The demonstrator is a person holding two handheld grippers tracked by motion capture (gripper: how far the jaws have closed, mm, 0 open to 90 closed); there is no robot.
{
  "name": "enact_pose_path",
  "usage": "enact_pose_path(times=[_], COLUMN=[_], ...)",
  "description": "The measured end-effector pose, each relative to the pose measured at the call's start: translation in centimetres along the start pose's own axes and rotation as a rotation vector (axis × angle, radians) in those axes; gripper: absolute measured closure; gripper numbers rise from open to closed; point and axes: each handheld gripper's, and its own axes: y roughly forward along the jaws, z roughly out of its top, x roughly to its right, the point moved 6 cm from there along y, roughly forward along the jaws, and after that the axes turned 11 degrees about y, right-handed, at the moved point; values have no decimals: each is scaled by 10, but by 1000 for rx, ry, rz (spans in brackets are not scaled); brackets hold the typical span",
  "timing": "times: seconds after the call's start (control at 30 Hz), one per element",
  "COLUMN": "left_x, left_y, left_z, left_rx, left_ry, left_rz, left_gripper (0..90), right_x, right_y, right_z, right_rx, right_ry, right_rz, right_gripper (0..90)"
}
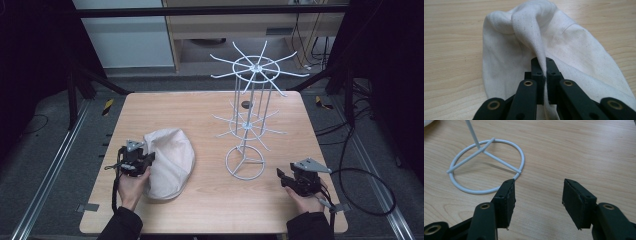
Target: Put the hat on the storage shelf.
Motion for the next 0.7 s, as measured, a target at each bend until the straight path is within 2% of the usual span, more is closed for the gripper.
enact_pose_path(times=[0.33,0.37,0.43,0.7], left_x=[4,4,6,3], left_y=[-27,-27,-40,-67], left_z=[12,12,18,29], left_rx=[117,117,171,268], left_ry=[4,4,2,-9], left_rz=[-23,-23,-31,-44], left_gripper=[886,887,887,887], right_x=[3,4,4,8], right_y=[2,3,3,3], right_z=[0,0,-1,0], right_rx=[1,5,2,19], right_ry=[18,11,10,-1], right_rz=[-3,-7,-7,-22], right_gripper=[434,433,427,420])
